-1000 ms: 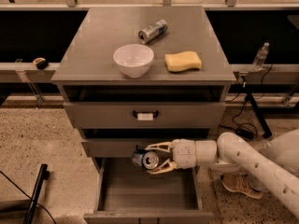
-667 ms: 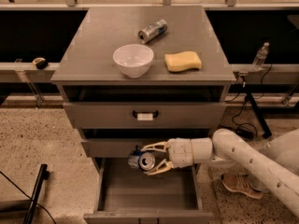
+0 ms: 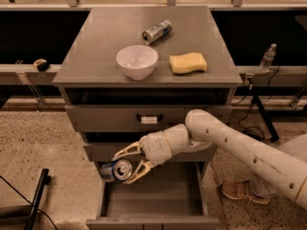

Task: Pick pepsi can from bottom drawer and place on counter

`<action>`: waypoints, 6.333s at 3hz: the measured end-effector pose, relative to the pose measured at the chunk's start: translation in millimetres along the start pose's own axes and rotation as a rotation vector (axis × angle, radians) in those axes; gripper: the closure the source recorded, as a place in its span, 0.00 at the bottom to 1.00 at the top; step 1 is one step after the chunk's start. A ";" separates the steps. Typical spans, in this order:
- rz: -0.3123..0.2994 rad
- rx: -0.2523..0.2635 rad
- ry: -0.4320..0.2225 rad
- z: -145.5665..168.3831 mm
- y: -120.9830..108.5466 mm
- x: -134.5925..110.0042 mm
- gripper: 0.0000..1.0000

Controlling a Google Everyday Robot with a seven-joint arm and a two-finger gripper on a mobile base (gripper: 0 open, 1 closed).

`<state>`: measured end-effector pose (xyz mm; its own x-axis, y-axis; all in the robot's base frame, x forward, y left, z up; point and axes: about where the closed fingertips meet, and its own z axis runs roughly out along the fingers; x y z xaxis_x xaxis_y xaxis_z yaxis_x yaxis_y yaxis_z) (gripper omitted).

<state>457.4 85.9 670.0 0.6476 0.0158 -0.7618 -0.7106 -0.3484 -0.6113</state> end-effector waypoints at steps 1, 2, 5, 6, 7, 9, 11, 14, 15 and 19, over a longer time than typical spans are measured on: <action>-0.009 -0.028 -0.050 11.1 -19.8 -17.0 1.00; 0.005 0.026 -0.076 3.5 -46.3 -26.6 1.00; -0.038 0.121 -0.093 0.1 -167.3 -110.5 1.00; -0.064 0.212 -0.087 -12.0 -204.1 -128.3 1.00; -0.064 0.211 -0.087 -12.0 -204.1 -128.3 1.00; -0.109 0.167 -0.108 1.6 -212.3 -139.0 1.00; -0.147 0.175 -0.116 1.5 -212.3 -147.9 1.00; -0.077 0.262 -0.125 -51.9 -269.4 -156.0 1.00; 0.041 0.297 -0.046 -76.8 -289.9 -148.1 1.00; 0.447 0.030 0.079 -51.7 -352.5 -75.2 1.00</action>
Offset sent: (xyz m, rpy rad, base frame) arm 0.0361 0.0155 0.0786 0.1284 0.0587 -0.0250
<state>673.3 159.1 953.9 0.2936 -0.2022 -0.9343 -0.9321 -0.2774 -0.2329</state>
